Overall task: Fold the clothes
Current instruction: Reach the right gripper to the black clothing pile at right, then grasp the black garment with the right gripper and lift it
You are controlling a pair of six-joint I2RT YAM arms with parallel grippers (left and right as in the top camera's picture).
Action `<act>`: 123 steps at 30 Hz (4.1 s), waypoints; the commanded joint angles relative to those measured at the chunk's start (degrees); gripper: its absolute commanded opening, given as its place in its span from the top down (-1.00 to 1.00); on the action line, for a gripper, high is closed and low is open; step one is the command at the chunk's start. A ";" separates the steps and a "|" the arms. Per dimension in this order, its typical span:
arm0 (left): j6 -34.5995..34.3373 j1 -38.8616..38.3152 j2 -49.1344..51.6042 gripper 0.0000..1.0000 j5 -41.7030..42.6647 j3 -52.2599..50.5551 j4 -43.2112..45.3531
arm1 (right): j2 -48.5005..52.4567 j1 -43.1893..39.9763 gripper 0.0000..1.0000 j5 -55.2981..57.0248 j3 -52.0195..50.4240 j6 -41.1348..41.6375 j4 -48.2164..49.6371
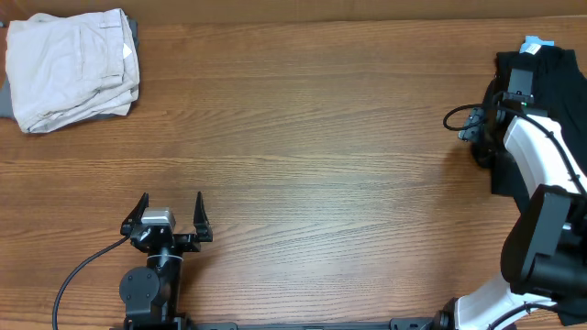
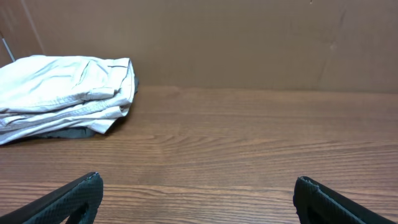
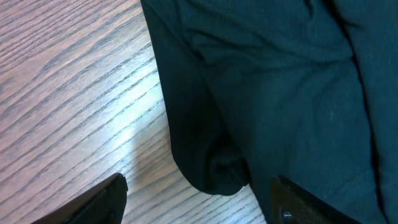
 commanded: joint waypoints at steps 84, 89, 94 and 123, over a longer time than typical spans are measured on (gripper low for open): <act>1.05 0.39 -0.28 -1.00 -0.52 -0.22 -0.11 | -13.73 -2.29 0.92 -18.05 15.87 3.87 -16.52; 1.05 0.39 -0.28 -1.00 -0.52 -0.22 -0.09 | -8.39 -0.68 0.92 -24.17 15.82 3.85 -17.86; 1.05 0.39 -0.28 -1.00 -0.52 -0.22 -0.09 | -3.89 1.99 0.85 -24.13 15.82 3.65 -17.31; 1.05 0.39 -0.28 -1.00 -0.52 -0.22 -0.11 | 4.24 -3.45 -0.66 -17.77 19.08 1.44 -13.27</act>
